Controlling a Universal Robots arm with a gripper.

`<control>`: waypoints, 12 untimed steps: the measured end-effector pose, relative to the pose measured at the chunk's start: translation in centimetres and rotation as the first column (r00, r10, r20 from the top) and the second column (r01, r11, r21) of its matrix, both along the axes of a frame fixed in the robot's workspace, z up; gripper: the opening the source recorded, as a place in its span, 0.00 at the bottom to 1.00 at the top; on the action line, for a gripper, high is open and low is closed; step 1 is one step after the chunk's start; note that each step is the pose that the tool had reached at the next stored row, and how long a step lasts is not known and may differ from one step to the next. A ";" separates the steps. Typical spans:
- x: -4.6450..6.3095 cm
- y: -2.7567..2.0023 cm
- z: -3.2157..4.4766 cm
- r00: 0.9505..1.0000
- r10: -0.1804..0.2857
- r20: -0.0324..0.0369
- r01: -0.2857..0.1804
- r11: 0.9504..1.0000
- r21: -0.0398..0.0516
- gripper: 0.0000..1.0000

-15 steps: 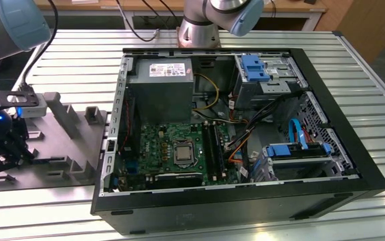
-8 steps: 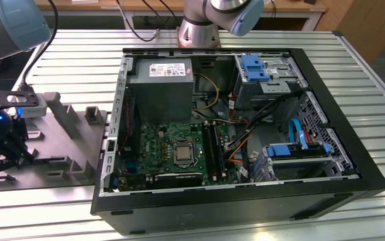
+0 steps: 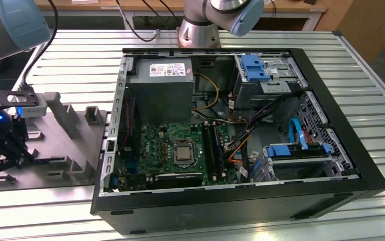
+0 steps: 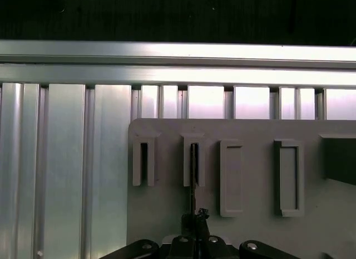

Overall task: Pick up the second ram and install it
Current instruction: 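Pick up the second ram and move it above second insertion slot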

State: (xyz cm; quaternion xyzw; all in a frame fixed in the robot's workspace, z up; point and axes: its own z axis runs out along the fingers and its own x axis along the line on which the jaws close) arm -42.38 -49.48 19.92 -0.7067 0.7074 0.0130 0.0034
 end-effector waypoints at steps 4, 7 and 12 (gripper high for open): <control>0.0 0.00 0.00 1.000 0.000 0.000 0.000 1.000 0.000 0.11; 0.0 0.00 0.01 1.000 0.000 0.000 0.000 1.000 0.000 0.11; 0.0 0.00 0.83 1.000 0.000 0.000 0.000 1.000 0.000 0.11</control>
